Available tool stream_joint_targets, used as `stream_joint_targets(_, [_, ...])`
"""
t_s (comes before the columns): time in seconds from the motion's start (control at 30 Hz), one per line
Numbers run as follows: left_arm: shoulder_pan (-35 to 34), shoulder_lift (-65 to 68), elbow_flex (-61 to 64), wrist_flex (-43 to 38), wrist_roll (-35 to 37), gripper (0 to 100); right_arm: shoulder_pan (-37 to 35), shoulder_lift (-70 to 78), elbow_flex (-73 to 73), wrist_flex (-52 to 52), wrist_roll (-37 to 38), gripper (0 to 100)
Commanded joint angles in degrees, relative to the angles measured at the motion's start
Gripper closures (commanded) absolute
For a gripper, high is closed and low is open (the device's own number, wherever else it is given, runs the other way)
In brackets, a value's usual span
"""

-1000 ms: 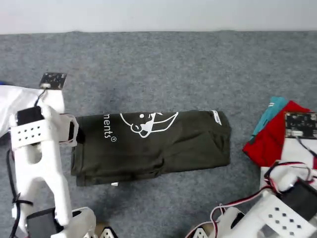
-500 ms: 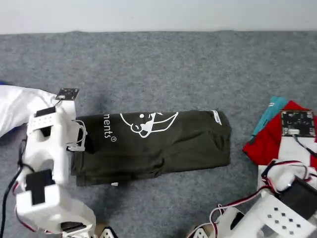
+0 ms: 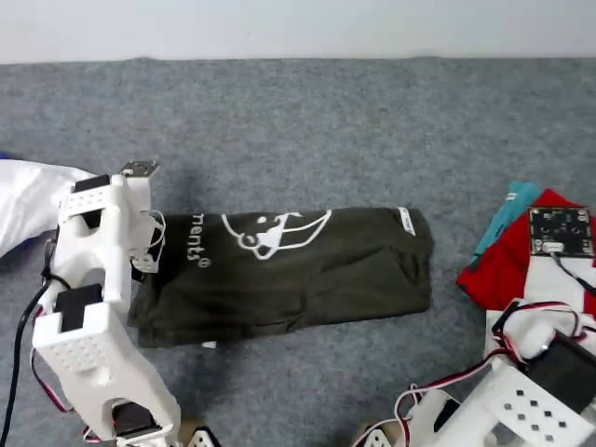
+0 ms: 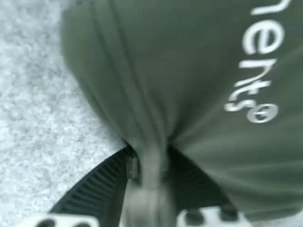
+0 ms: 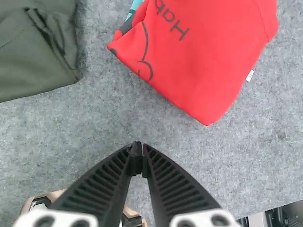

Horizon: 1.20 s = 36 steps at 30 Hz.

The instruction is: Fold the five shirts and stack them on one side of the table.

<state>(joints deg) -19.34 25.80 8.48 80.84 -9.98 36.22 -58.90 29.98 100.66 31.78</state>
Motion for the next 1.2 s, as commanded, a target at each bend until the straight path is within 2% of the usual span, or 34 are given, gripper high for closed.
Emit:
stream_joint_targets(0.0, [-0.7,1.14,-2.07,0.0,0.09,100,-0.57,-0.57,-0.18,2.15,-0.53,98.7])
stream_joint_targets(0.23, [-0.18,-9.76,-2.42,3.25,1.32,100,-0.57,-0.57,-0.18,2.15,-0.53,98.7])
stream_joint_targets(0.37, [3.52,-16.09,-2.42,7.47,1.41,100,-0.57,-0.57,-0.18,2.15,-0.62,98.7])
stream_joint_targets(0.57, [14.33,-23.56,-2.42,11.52,1.93,100,-0.57,-0.57,-0.18,2.15,-0.53,98.7])
stream_joint_targets(0.73, [24.26,-26.81,-3.21,12.22,6.33,100,-0.57,-0.57,-0.18,2.15,-0.62,98.7])
stream_joint_targets(0.97, [36.66,-27.08,-14.2,11.96,11.43,100,-0.57,-0.57,-0.09,2.15,-0.7,98.7])
stream_joint_targets(1.17, [47.12,-22.95,-22.55,12.13,11.96,100,-0.57,-0.57,2.29,2.15,-0.7,98.7])
